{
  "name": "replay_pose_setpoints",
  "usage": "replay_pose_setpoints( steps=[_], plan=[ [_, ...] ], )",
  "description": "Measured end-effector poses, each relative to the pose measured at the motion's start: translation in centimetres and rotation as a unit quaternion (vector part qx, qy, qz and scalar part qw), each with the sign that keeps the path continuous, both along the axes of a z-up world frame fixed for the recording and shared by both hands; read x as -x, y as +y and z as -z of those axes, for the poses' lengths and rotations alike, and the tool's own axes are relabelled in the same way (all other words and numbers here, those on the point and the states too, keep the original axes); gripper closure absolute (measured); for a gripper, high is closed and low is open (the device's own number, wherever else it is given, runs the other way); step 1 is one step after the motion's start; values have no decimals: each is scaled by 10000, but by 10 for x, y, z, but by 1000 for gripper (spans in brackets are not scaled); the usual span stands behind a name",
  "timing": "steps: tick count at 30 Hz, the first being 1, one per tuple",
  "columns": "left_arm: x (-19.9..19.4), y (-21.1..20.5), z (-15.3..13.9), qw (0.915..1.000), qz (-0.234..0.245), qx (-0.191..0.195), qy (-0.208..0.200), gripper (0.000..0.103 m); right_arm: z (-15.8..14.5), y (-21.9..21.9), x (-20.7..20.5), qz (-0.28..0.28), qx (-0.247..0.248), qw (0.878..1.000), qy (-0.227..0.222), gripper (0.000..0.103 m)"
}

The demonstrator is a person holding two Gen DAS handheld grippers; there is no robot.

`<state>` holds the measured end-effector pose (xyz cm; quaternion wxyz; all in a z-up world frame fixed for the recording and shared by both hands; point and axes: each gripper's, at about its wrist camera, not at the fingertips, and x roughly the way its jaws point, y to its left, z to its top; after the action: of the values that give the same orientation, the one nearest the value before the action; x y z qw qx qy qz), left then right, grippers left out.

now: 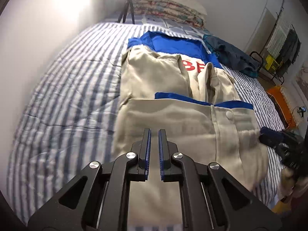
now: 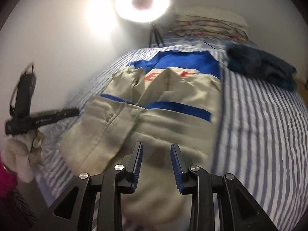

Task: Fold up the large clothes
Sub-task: 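Fold the held hem up toward the blue collar with both grippers, then open both grippers and lift them away from the folded jacket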

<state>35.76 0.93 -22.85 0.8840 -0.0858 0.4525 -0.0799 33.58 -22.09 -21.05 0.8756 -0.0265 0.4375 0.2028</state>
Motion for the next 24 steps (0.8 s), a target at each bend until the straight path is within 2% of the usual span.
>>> replay_pose_setpoints(
  steps=[3, 6, 9, 12, 15, 19, 22, 24],
  plan=[
    [-17, 7, 22, 9988, -299, 18, 380, 99, 20, -2, -18, 211, 79, 9993, 310, 73],
    [-28, 13, 35, 9977, -360, 148, 563, 99, 41, -8, -26, 160, 21, 9981, 598, 79],
    [-31, 8, 39, 9985, -311, -56, 456, 99, 48, 3, -26, 145, 254, 9983, 505, 78],
    [-23, 5, 31, 9984, -381, -131, 400, 99, 38, 5, -24, 215, 384, 9969, 649, 78],
    [-7, 8, 7, 9988, -418, 16, 244, 99, 3, -11, -8, 319, 71, 9985, 432, 75],
    [21, 15, -39, 9990, -423, 125, -116, 99, -50, -38, 20, 397, -263, 9988, 115, 69],
    [36, 20, -83, 9984, -373, 228, -367, 99, -97, -66, 40, 550, -661, 9960, -246, 61],
    [48, 19, -116, 9975, -317, 164, -608, 99, -128, -83, 53, 655, -778, 9935, -515, 60]
  ],
)
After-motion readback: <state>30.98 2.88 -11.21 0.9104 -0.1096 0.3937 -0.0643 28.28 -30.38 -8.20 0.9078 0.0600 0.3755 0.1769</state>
